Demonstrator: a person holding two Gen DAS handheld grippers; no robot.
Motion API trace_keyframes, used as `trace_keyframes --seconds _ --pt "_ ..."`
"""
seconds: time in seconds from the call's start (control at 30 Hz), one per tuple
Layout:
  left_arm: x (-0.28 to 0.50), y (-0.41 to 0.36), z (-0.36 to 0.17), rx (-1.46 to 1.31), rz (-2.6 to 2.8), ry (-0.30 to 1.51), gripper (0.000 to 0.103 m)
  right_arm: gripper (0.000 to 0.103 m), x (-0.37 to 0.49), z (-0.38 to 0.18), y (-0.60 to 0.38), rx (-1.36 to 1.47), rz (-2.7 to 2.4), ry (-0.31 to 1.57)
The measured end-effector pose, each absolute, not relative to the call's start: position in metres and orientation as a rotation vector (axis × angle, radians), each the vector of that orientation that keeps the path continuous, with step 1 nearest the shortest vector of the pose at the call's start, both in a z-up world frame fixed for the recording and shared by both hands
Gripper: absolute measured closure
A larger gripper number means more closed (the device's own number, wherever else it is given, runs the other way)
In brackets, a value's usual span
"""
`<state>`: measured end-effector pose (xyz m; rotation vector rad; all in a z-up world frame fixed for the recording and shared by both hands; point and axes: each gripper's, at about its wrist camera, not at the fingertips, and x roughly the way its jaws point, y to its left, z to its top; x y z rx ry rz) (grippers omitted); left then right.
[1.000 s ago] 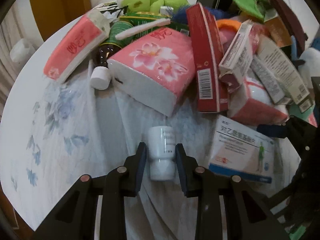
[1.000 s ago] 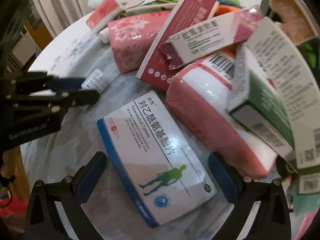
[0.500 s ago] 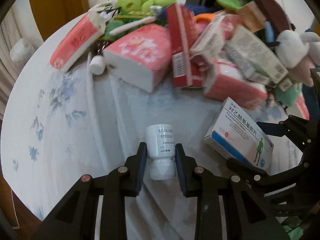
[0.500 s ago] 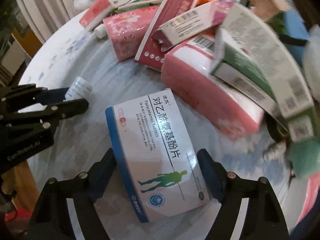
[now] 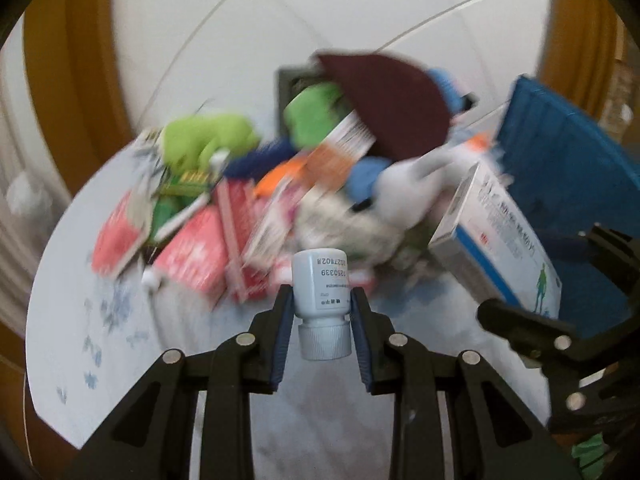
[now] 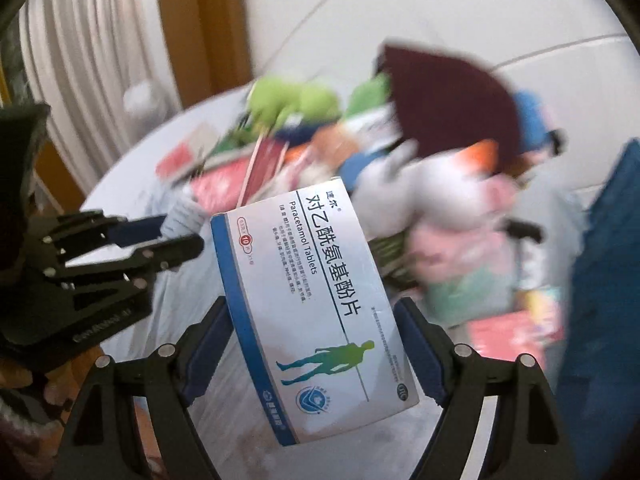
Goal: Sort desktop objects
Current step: 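Carry the bottle and box over the blue crate and open both grippers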
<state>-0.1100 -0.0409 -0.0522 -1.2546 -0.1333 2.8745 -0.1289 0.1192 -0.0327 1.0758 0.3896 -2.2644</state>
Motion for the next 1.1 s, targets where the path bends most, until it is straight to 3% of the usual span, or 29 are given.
trace_keyframes --seconds 0.6,0.87,1.1 --pt "-0.110 0.167 0.090 -0.678 2.646 0.083 0.075 0.022 -0.031 0.143 0.316 0.535 -2.937 0.107" --pt "-0.111 0.268 0.111 -0.669 2.495 0.072 0.075 0.022 -0.013 0.155 0.420 0.490 -3.185 -0.014" --pt "-0.090 0.352 0.120 -0.647 2.452 0.184 0.075 0.021 -0.027 0.135 0.485 0.562 -3.284 0.002"
